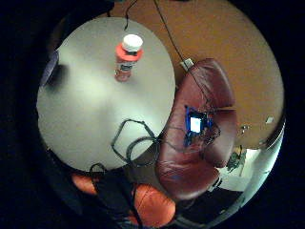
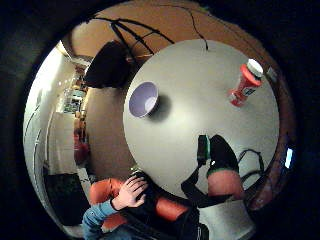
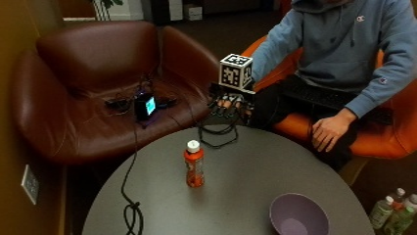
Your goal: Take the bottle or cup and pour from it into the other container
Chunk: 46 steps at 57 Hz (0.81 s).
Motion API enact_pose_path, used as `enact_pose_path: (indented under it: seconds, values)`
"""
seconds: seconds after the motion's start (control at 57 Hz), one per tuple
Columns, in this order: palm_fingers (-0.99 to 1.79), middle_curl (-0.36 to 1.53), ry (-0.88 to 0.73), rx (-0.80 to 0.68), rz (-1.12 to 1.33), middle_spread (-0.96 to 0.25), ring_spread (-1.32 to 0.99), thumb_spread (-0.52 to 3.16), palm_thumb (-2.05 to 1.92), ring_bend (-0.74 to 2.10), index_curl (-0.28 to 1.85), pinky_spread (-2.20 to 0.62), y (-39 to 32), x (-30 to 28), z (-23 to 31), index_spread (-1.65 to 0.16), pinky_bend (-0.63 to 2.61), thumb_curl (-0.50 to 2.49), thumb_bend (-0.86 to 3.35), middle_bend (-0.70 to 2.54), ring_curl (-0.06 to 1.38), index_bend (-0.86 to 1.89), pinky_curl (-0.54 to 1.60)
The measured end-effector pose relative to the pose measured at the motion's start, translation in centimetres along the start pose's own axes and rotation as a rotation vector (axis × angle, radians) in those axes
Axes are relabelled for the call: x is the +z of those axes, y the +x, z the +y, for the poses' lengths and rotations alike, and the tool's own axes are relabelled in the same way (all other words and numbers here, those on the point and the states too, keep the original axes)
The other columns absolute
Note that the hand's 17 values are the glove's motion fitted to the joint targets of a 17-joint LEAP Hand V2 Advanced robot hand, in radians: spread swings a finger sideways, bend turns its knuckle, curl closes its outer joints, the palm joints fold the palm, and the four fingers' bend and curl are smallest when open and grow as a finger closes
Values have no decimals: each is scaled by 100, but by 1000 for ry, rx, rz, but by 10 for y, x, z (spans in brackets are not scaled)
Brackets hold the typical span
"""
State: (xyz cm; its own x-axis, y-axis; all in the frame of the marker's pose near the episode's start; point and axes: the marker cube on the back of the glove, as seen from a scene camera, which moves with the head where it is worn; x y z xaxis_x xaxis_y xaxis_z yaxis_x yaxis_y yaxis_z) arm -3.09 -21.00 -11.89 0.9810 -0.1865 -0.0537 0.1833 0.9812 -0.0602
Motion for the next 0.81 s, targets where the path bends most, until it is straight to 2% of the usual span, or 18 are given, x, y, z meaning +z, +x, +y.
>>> enact_pose_path:
  seconds: [0.298, 0.526, 0.806]
  values:
    - [14, 30, 25, 58, -55, -8, -8, 92, 79, 39, 24, 23, 70, 9, 1, -39, 43, 50, -4, 19, 30, 12, 35]
    - [13, 31, 24, 68, -68, -7, -8, 91, 76, 40, 22, 23, 96, 26, -4, -39, 43, 48, -3, 20, 30, 13, 35]
    - [13, 32, 13, 57, -203, -7, -8, 90, 76, 40, 21, 23, 115, 48, -19, -38, 44, 46, -3, 20, 30, 13, 35]
